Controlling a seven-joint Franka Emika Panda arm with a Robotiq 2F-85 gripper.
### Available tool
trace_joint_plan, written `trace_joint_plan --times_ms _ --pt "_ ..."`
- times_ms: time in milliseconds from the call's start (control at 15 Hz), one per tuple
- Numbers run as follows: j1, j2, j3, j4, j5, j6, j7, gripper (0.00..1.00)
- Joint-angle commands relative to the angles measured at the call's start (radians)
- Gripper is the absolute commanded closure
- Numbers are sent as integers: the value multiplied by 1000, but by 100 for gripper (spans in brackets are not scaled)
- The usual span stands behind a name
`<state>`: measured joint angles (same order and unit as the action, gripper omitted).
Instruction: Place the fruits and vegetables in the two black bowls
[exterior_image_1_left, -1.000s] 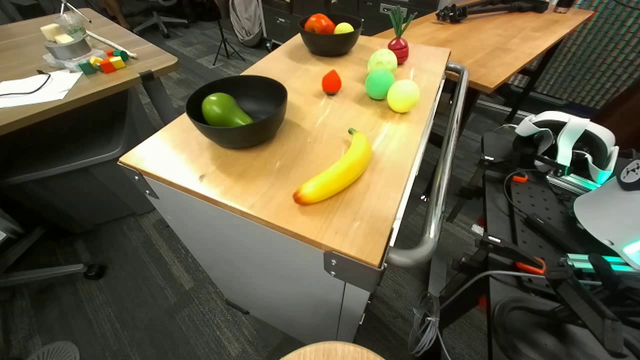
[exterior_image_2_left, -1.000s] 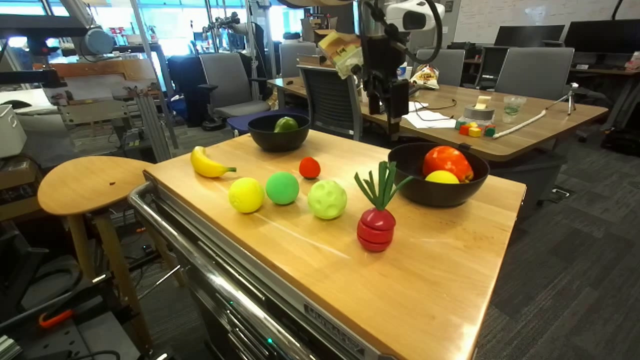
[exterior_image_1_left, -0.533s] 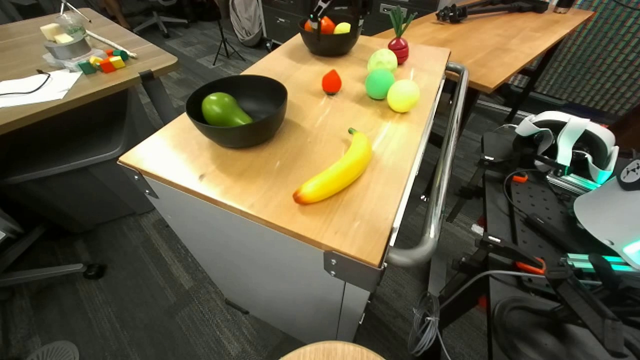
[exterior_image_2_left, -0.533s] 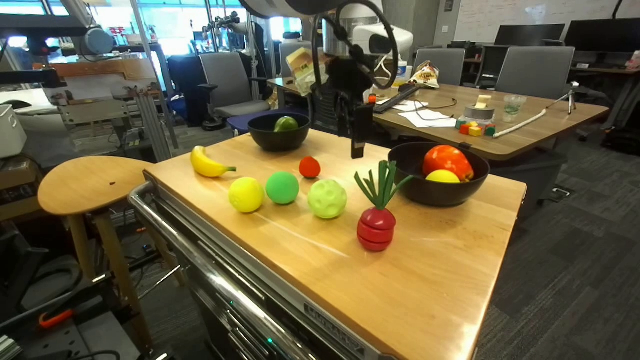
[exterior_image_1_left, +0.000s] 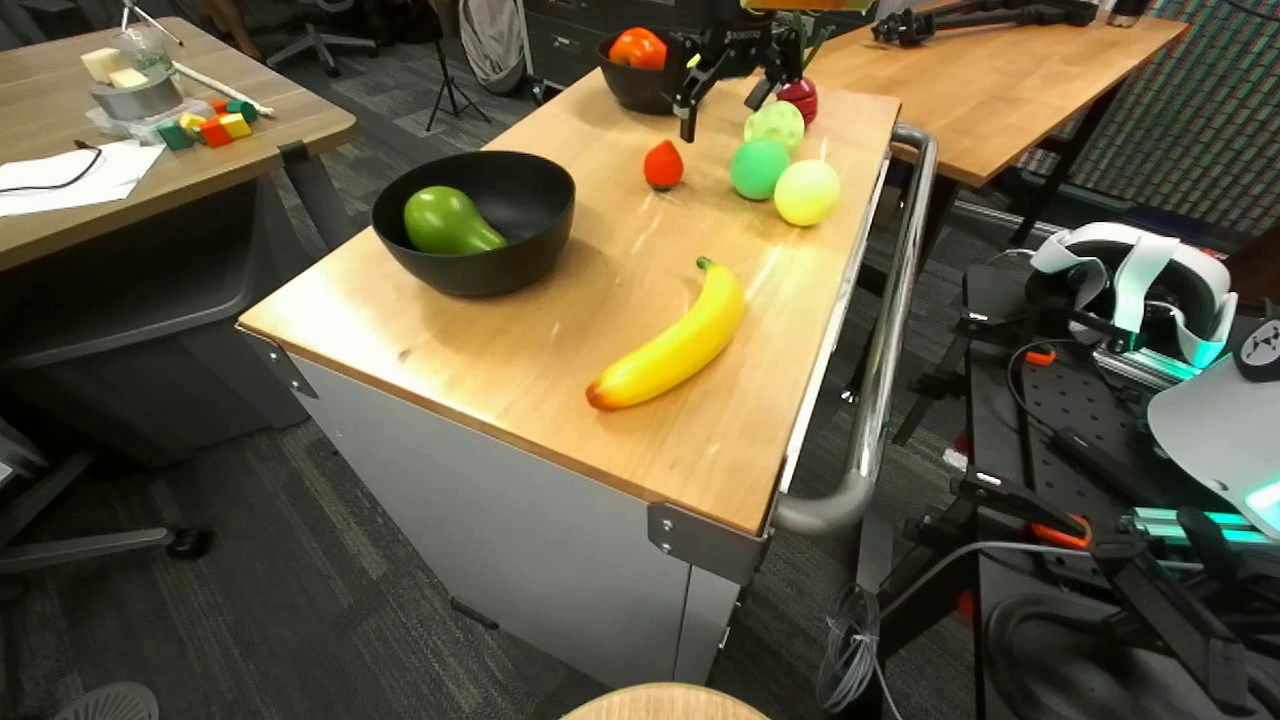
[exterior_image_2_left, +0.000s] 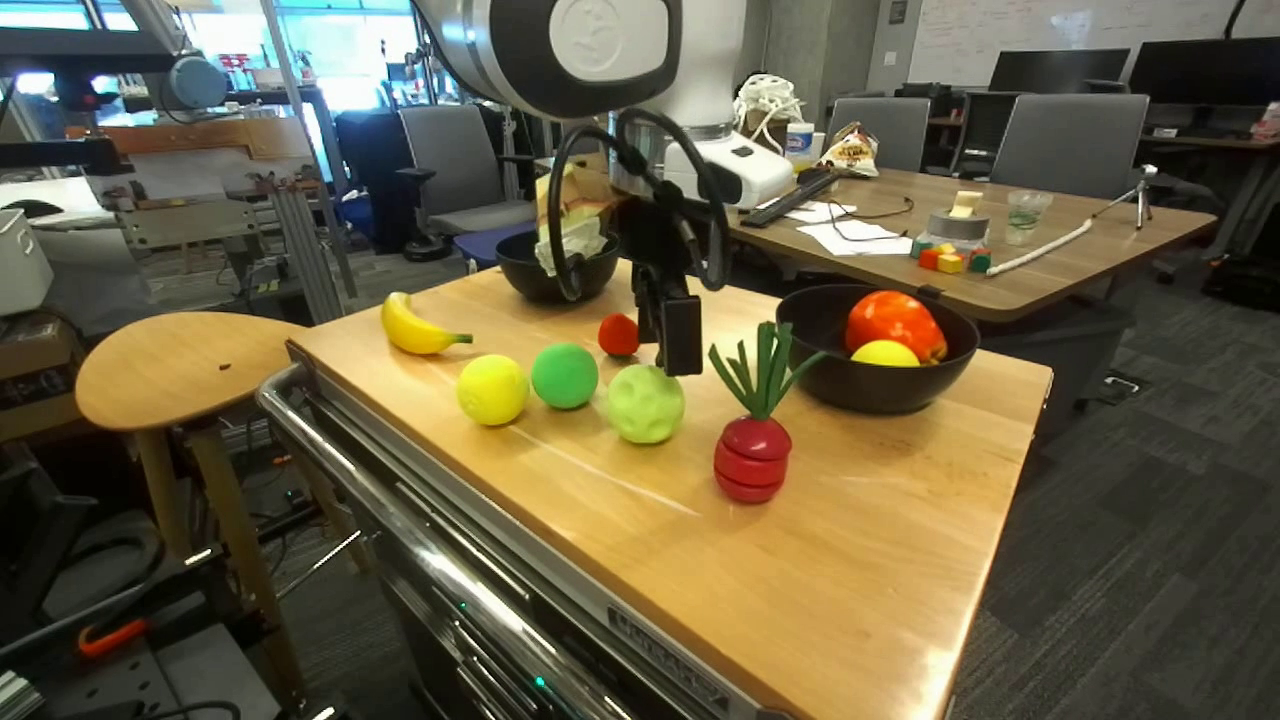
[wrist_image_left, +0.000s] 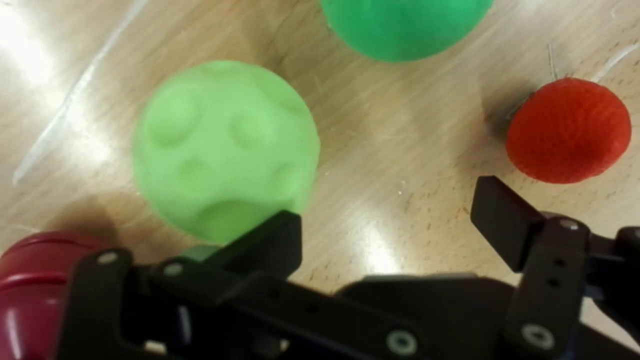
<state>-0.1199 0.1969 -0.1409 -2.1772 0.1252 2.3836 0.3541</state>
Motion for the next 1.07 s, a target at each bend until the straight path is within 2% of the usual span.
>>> trace_joint_plan --times_ms 0,267,533,1000 --pt "5 -99 -12 -118 -28 91 -22 0" --pt "10 -170 -16 -193 -113 201 -1 0" --pt "2 -229 -11 -232 -223 223 46 0" --pt "-22 -248 -6 -241 -434 118 198 0"
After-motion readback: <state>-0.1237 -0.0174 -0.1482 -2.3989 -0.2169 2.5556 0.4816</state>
